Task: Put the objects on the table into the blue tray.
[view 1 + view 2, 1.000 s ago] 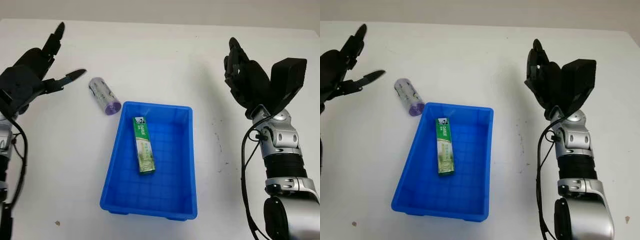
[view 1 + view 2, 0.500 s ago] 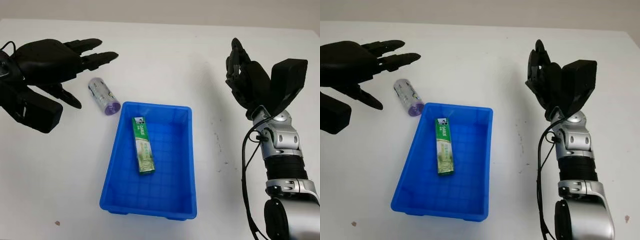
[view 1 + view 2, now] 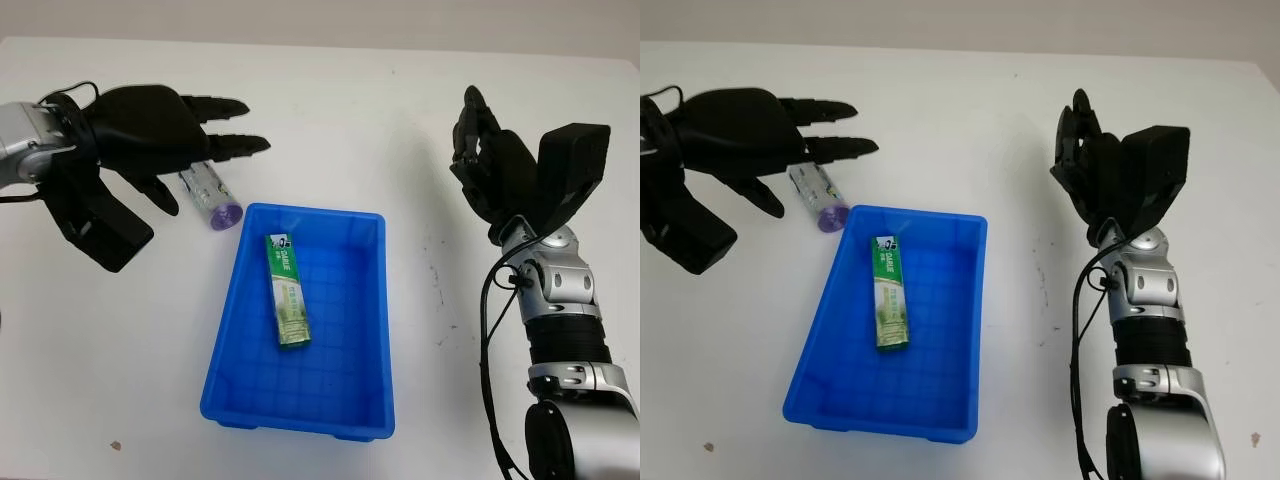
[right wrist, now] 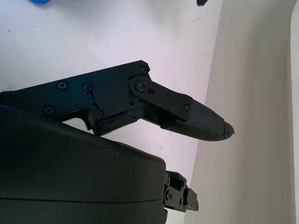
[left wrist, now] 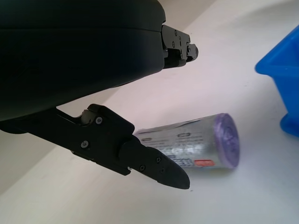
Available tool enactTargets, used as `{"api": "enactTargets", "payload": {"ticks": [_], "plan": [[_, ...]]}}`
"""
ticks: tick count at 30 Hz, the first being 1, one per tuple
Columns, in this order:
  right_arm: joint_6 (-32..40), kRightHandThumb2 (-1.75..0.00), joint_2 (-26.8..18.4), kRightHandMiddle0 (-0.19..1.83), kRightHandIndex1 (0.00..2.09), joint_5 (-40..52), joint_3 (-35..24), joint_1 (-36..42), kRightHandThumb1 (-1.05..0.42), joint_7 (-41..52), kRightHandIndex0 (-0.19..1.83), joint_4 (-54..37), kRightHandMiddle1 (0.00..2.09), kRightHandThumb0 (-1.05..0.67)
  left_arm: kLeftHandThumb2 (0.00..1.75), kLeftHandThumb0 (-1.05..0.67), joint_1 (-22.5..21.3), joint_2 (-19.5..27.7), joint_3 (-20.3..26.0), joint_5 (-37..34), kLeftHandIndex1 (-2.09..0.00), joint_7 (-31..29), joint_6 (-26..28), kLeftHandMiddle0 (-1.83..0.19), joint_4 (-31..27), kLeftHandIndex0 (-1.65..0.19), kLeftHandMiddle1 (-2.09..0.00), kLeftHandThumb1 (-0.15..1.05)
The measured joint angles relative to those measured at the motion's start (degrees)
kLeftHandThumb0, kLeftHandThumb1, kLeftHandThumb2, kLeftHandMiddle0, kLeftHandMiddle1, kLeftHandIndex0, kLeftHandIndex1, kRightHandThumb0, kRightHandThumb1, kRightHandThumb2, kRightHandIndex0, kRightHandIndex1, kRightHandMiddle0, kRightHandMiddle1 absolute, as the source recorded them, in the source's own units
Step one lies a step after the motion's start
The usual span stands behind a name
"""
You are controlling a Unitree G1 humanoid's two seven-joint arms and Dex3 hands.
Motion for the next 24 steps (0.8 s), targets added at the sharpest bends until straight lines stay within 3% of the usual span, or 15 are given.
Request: {"api": "enactTargets", "payload": {"ticks": [9, 13, 16, 17, 19, 21, 24], "plan": [[0.34, -0.82, 0.09, -0.19, 0.0, 1.08, -1.03, 1.49, -1.05, -0.51, -0.19, -1.54, 0.0, -0.64, 0.05, -0.38, 0.33, -2.7, 0.22, -7.37, -0.09, -6.99, 2.84, -0.09, 4.22, -0.12, -0.07, 0.85], [0.57, -0.81, 0.09, -0.19, 0.0, 1.33, -1.08, 1.86, -1.05, -0.2, -0.19, -2.21, 0.0, -0.65, 0.07, -0.33, 1.21, -3.17, -3.63, -3.57, -0.11, -3.08, 5.2, -0.21, 5.91, -0.19, -0.1, 0.89], [1.06, -0.81, 0.08, -0.19, 0.0, 1.27, -1.13, 2.53, -1.05, -0.1, -0.19, -2.76, 0.0, -0.65, 0.06, -0.26, 0.93, -3.34, -6.6, 0.06, -0.22, 1.37, 6.77, -0.49, 6.87, -0.42, -0.19, 0.93], [1.38, -0.81, 0.08, -0.19, 0.0, 1.25, -1.13, 2.7, -1.05, -0.11, -0.19, -3.12, 0.0, -0.65, 0.06, -0.24, 0.61, -3.39, -8.18, 2.05, -0.48, 3.8, 7.28, -0.42, 6.98, -0.45, -0.71, 0.94], [1.8, -0.8, 0.07, -0.19, 0.0, 1.24, -1.12, 2.78, -1.05, -0.11, -0.19, -3.55, 0.0, -0.65, 0.06, -0.15, 0.26, -3.56, -10.11, 4.49, -1.49, 7.09, 8.05, -0.23, 7.04, -0.27, -1.75, 0.98], [1.98, -0.8, -0.07, -0.19, 0.0, 1.17, -1.23, 2.83, -1.05, -0.02, -0.19, -4.02, 0.0, -0.64, 0.06, -0.26, -0.99, -4.01, -14.55, 10.11, -1.82, 14.55, 10.21, -0.38, 7.35, -0.16, -2.02, 1.0], [2.31, -0.8, -0.32, -0.19, 0.0, 1.08, -1.32, 2.84, -1.05, 0.13, -0.19, -4.03, 0.0, -0.64, 0.13, -0.49, -1.94, -4.22, -19.54, 16.16, -1.9, 23.44, 13.81, -0.53, 7.52, -0.09, -2.09, 1.04]]}}
